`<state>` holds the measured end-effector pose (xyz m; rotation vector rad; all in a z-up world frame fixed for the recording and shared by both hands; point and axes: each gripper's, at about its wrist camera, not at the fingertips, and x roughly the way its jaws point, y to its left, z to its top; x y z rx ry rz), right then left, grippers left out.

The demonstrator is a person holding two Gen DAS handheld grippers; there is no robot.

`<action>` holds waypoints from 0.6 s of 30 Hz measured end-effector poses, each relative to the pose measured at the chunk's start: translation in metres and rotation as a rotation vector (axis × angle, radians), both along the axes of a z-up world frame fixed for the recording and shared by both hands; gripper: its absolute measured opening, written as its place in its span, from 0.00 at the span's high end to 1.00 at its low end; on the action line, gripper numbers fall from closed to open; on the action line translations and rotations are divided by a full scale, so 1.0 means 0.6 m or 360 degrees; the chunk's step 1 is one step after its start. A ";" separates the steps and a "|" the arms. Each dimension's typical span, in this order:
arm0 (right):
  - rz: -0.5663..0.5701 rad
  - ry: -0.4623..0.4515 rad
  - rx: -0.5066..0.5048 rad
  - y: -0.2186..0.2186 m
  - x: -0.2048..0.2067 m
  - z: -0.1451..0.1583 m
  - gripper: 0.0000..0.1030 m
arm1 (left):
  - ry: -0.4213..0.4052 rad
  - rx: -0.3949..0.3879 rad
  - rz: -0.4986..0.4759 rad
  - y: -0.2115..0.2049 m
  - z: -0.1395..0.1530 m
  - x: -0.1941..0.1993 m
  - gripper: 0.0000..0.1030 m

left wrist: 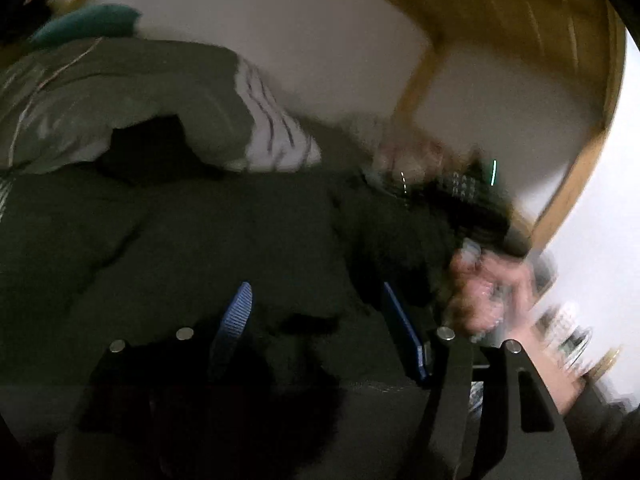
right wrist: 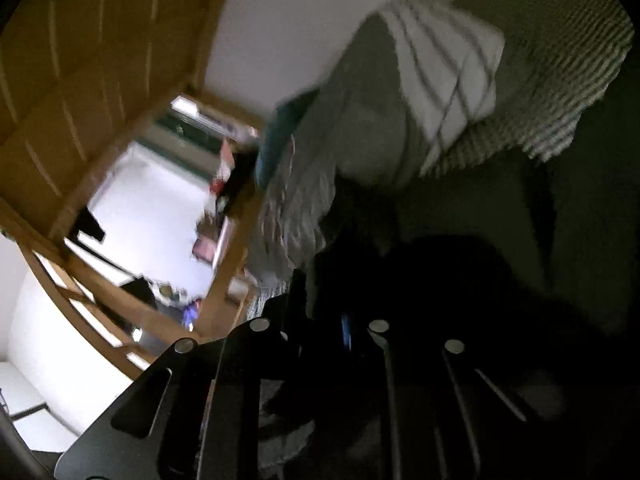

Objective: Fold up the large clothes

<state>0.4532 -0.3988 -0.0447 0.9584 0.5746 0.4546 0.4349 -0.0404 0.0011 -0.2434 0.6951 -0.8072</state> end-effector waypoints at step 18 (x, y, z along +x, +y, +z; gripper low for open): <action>-0.0501 0.0448 -0.0762 -0.105 0.058 0.012 0.82 | 0.0180 0.0809 0.0753 0.135 -0.161 0.134 0.23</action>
